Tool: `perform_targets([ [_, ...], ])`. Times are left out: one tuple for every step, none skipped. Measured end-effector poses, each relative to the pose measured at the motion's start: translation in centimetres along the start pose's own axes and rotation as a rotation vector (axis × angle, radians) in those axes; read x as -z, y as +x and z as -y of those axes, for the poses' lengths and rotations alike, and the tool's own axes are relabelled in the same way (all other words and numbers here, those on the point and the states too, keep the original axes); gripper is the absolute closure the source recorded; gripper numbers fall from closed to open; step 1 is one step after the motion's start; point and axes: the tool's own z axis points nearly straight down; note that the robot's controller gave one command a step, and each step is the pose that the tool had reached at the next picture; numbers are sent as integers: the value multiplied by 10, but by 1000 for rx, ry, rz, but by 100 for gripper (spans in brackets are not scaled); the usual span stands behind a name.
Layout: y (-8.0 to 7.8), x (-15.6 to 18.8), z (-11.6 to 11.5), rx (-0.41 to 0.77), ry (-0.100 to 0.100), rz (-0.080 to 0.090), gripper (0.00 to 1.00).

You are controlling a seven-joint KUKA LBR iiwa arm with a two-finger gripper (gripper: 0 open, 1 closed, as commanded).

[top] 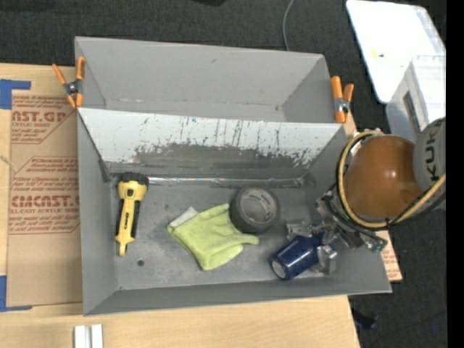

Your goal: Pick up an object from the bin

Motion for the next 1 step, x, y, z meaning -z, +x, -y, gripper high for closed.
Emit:
perform_targets([
  [0,0,0,0,0,0,100],
])
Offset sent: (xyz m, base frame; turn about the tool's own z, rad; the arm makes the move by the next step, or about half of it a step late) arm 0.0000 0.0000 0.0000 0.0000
